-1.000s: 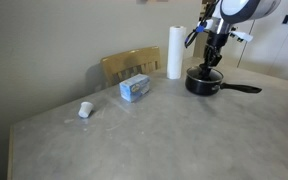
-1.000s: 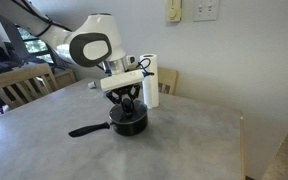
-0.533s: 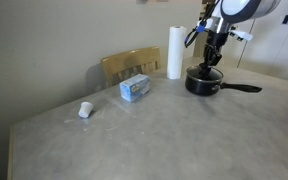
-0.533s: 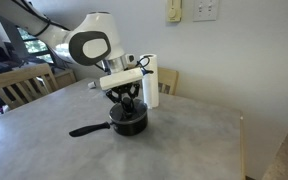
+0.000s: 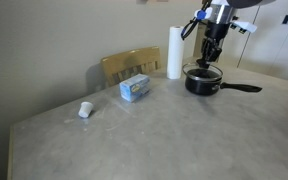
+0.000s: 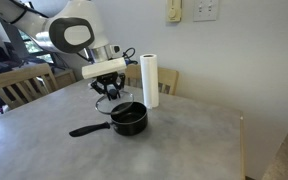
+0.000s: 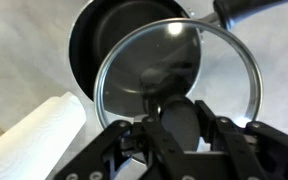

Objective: Pick up the glass lid from the black pot and put it on the table.

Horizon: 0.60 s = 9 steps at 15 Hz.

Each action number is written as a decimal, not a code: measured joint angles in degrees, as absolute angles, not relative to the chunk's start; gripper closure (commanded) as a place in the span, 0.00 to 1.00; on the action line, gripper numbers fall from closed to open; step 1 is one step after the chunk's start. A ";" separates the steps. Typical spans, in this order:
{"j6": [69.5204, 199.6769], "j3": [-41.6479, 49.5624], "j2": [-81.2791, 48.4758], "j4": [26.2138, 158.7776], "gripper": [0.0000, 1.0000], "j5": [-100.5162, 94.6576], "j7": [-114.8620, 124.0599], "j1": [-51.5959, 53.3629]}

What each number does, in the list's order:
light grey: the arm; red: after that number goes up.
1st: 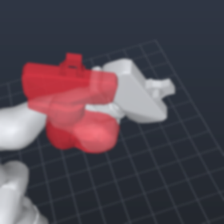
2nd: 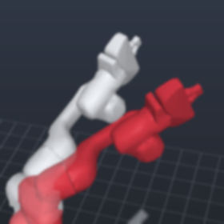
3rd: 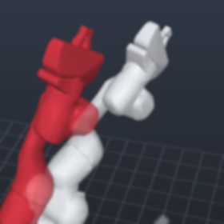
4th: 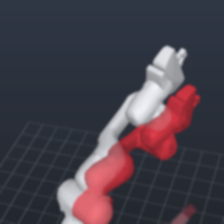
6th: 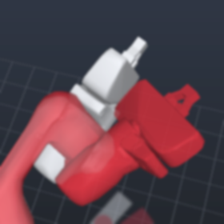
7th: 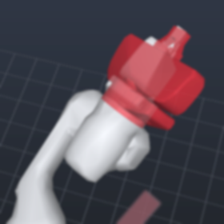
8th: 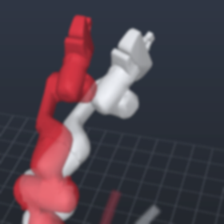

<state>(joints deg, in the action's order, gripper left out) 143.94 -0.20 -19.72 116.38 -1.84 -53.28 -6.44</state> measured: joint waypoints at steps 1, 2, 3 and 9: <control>143.91 -0.61 -18.80 117.67 0.85 -1.97 -51.12 -5.37; 143.77 -1.05 -17.98 119.02 0.85 -2.04 -48.41 -4.16; 143.76 -1.51 -17.25 120.39 0.85 -2.25 -45.12 -2.74; 147.82 3.50 -16.24 127.50 0.85 -4.59 -15.85 13.76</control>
